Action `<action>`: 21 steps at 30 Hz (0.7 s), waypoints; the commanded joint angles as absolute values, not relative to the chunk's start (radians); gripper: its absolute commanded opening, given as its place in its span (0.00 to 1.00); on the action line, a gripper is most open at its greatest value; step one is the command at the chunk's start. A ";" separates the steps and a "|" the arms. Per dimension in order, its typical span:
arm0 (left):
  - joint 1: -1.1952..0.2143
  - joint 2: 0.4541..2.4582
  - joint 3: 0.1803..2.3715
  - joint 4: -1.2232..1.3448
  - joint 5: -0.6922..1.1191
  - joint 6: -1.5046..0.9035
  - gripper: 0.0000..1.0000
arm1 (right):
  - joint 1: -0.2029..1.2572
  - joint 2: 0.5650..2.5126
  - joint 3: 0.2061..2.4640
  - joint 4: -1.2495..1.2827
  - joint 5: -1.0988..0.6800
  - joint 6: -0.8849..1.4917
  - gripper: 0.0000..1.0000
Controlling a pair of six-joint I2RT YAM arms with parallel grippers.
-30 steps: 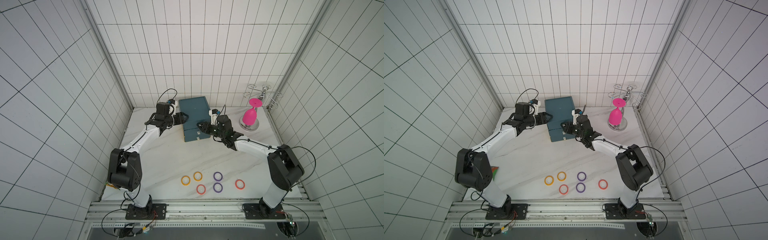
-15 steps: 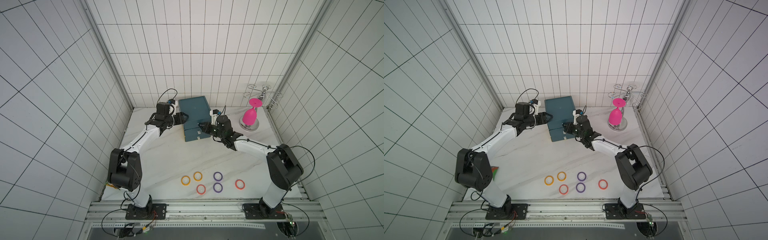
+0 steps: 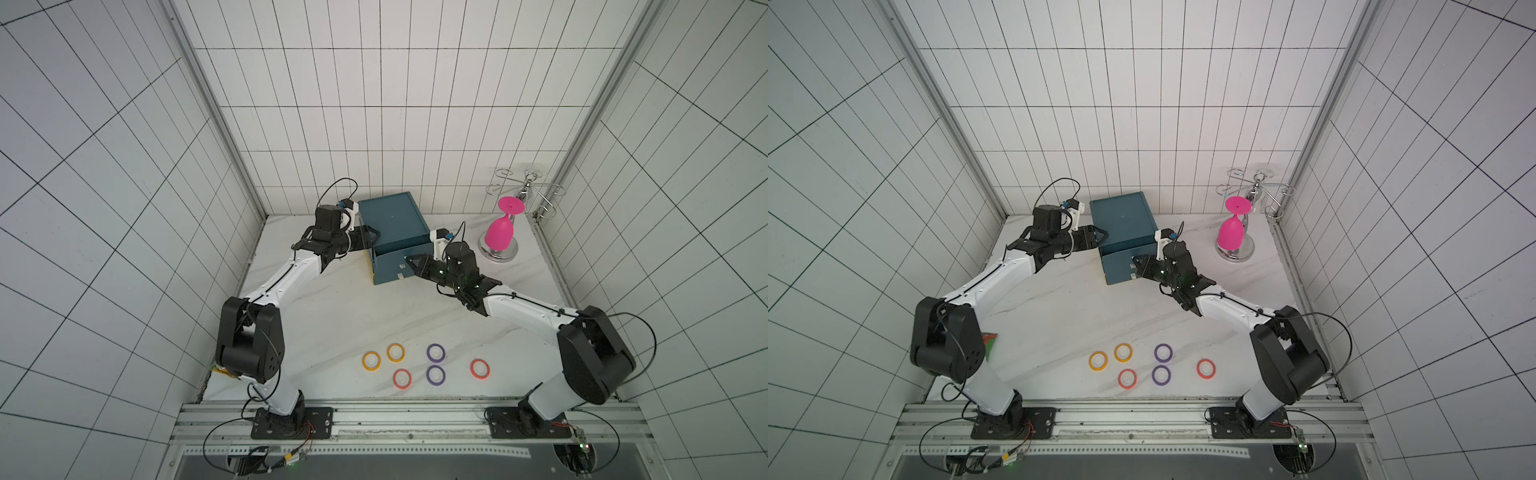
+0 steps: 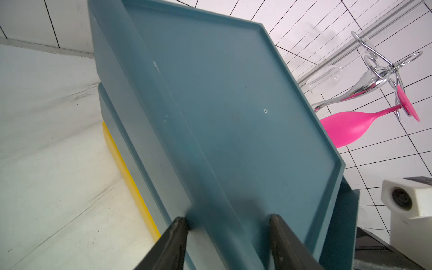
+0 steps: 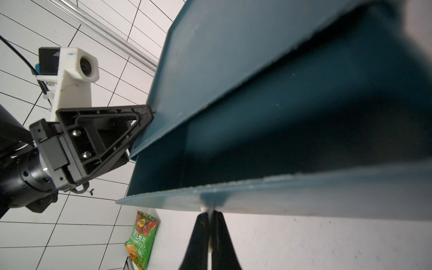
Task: Place the transparent tape into the drawer according to color
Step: Open the drawer in the storage box.
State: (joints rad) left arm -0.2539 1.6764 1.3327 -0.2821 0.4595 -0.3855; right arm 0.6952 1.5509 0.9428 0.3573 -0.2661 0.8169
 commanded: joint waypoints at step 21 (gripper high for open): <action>-0.254 1.683 1.311 -0.377 0.405 -0.362 0.59 | 0.719 1.393 0.841 0.127 -0.340 0.770 0.46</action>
